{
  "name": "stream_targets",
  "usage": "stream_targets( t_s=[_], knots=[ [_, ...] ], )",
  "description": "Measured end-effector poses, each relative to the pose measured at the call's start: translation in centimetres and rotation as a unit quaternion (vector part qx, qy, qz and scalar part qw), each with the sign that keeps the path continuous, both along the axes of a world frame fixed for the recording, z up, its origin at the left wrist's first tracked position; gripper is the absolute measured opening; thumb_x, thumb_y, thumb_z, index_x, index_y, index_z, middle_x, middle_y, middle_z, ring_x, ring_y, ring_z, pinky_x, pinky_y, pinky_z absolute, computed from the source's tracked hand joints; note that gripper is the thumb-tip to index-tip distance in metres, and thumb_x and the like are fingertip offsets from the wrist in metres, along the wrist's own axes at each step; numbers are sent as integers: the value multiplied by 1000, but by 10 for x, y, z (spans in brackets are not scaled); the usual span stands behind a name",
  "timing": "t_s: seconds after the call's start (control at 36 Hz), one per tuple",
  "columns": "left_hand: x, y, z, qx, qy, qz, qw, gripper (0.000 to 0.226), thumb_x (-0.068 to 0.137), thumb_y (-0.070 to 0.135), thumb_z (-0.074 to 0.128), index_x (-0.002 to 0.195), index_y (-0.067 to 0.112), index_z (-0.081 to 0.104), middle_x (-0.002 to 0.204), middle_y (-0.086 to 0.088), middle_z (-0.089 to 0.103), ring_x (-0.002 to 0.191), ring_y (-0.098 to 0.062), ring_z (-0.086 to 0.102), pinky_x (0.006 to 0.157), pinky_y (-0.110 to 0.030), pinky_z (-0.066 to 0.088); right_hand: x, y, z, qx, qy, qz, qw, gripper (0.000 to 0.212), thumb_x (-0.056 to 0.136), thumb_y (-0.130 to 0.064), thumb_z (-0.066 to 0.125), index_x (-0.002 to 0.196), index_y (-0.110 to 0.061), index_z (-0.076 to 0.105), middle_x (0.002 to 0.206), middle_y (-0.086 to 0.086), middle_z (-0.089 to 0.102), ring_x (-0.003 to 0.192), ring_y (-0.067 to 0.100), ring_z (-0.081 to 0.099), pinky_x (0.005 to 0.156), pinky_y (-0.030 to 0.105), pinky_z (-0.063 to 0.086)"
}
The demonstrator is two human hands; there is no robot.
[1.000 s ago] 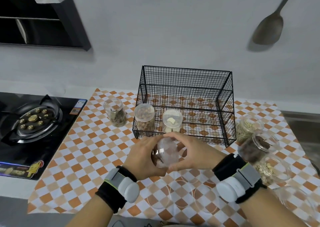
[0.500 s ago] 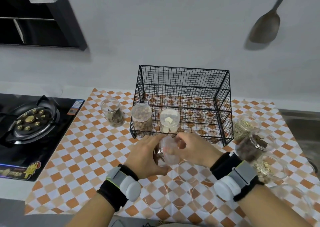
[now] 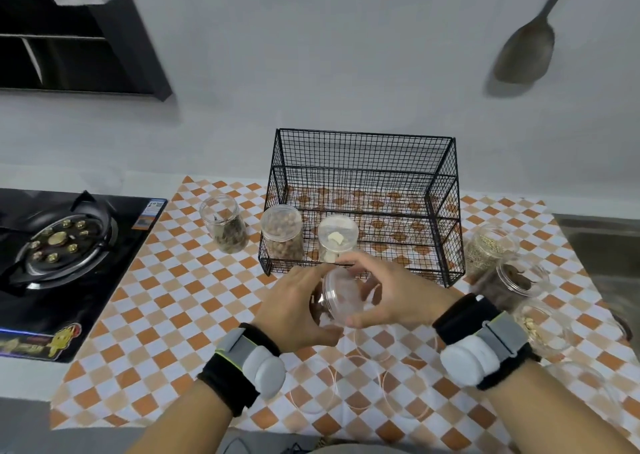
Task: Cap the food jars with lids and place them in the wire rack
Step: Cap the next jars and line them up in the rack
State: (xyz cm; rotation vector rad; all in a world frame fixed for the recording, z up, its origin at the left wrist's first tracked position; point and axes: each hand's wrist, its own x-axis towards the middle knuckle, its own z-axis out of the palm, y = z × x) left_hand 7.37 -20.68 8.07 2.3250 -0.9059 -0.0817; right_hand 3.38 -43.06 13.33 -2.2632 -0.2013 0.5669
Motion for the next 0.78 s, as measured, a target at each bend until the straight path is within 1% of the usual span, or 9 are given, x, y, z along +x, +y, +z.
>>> stream_targets(
  t_s=[0.08,0.14,0.19,0.25,0.33,0.44,0.58,0.69,0.78],
  knots=[
    [1,-1,0,2,0,-2,1000,98,55,53,85,142,27,48,123,11,62,109,-11,52,92,-25,42,0,8,-6,-67,-39,-45,996,68,81,-75,66,128,-27,56,102,-13,64,75,1,61,69,25,53],
    [1,-2,-1,6,0,0,1000,99,55,54,85,142,25,49,125,9,62,111,-13,53,94,-29,45,-2,11,-7,-98,-44,-84,991,75,88,-80,46,112,-12,64,78,-7,60,57,4,47,58,22,39],
    [1,-1,-1,8,-2,-2,1000,100,55,56,84,143,24,48,126,8,61,111,-14,53,94,-30,45,-4,7,-6,-109,-32,-60,992,85,83,-86,46,134,-18,55,97,-2,67,67,6,53,65,25,44],
    [1,-1,0,5,1,-4,1000,101,56,58,81,144,24,48,127,8,61,112,-13,53,94,-28,44,-7,3,-1,-62,-20,-4,998,95,75,-77,70,153,-41,29,135,-15,55,93,1,60,81,25,52],
    [1,-2,2,3,1,-7,1000,100,57,56,83,145,25,47,126,9,61,111,-12,53,94,-27,44,-8,4,3,-45,-46,10,998,94,74,-67,79,151,-43,31,129,-21,55,90,-8,60,76,15,48],
    [3,3,2,-5,23,19,1000,99,56,53,86,143,28,46,117,15,53,108,-8,50,91,-26,43,-9,10,-1,-116,-38,-44,992,88,71,-87,60,136,-28,51,93,-23,58,78,-2,58,68,23,46],
    [7,7,4,4,47,17,999,107,51,69,78,145,32,43,123,10,57,111,-10,52,94,-31,47,-15,8,-5,-71,-55,15,996,107,68,-85,68,154,-56,12,146,-23,47,120,-1,52,97,30,49],
    [3,2,7,2,60,10,998,100,54,58,82,143,34,43,114,15,54,104,-6,51,90,-28,49,-13,15,-11,-24,-103,-9,994,80,84,-71,66,150,-47,26,111,-19,64,89,-4,60,75,22,49],
    [1,-2,7,-5,60,7,998,97,55,53,84,142,33,45,116,14,58,105,-3,51,90,-25,47,-14,19,-17,-19,-122,-30,992,77,81,-76,56,143,-37,31,70,-10,56,56,2,50,55,18,37]
  ],
)
